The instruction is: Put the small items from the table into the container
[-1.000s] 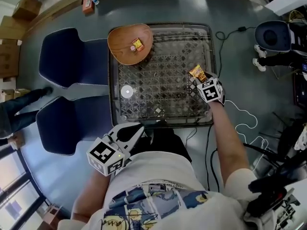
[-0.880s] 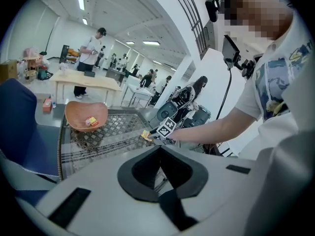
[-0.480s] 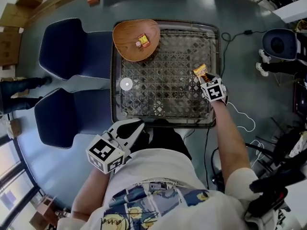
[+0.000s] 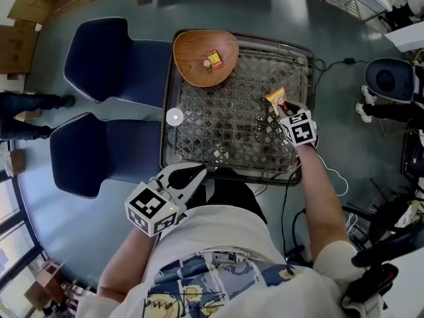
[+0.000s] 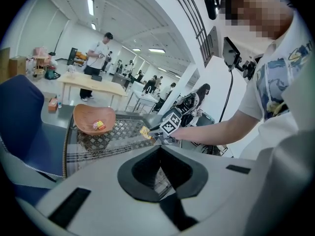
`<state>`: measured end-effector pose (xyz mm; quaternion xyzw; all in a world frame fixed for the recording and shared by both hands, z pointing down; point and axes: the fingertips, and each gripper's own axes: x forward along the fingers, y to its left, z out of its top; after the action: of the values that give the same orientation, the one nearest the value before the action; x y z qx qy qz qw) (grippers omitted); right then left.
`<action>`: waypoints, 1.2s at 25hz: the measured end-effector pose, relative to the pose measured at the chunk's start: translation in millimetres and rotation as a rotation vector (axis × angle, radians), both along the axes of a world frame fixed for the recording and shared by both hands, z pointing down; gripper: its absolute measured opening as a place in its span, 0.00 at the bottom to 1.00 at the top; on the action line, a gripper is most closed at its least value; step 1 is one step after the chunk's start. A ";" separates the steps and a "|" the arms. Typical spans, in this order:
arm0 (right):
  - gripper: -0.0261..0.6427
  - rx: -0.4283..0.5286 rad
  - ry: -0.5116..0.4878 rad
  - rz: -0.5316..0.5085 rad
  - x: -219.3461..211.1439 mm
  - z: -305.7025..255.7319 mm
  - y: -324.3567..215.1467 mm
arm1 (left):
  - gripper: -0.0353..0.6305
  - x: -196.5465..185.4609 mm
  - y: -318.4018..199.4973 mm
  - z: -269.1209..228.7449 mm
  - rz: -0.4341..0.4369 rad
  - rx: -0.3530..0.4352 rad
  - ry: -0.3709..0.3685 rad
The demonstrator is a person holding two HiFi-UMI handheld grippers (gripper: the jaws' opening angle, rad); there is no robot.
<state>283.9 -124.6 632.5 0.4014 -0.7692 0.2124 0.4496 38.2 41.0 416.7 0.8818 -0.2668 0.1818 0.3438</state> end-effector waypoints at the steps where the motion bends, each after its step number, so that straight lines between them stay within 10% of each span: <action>1: 0.17 0.014 -0.008 -0.022 -11.5 -9.3 -6.8 | 0.07 -2.0 0.5 -1.0 -0.007 0.002 0.003; 20: 0.17 0.079 -0.104 -0.403 -258.9 -52.4 -114.0 | 0.07 -87.3 22.0 -1.7 -0.295 -0.020 -0.005; 30: 0.17 0.015 -0.061 -0.423 -291.1 -4.3 -135.6 | 0.06 -114.5 34.9 6.6 -0.417 -0.056 -0.010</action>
<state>-7.2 -260.1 628.2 0.2276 -0.8512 0.1196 0.4576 -76.4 75.8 423.3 0.7968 -0.4400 0.1185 0.3968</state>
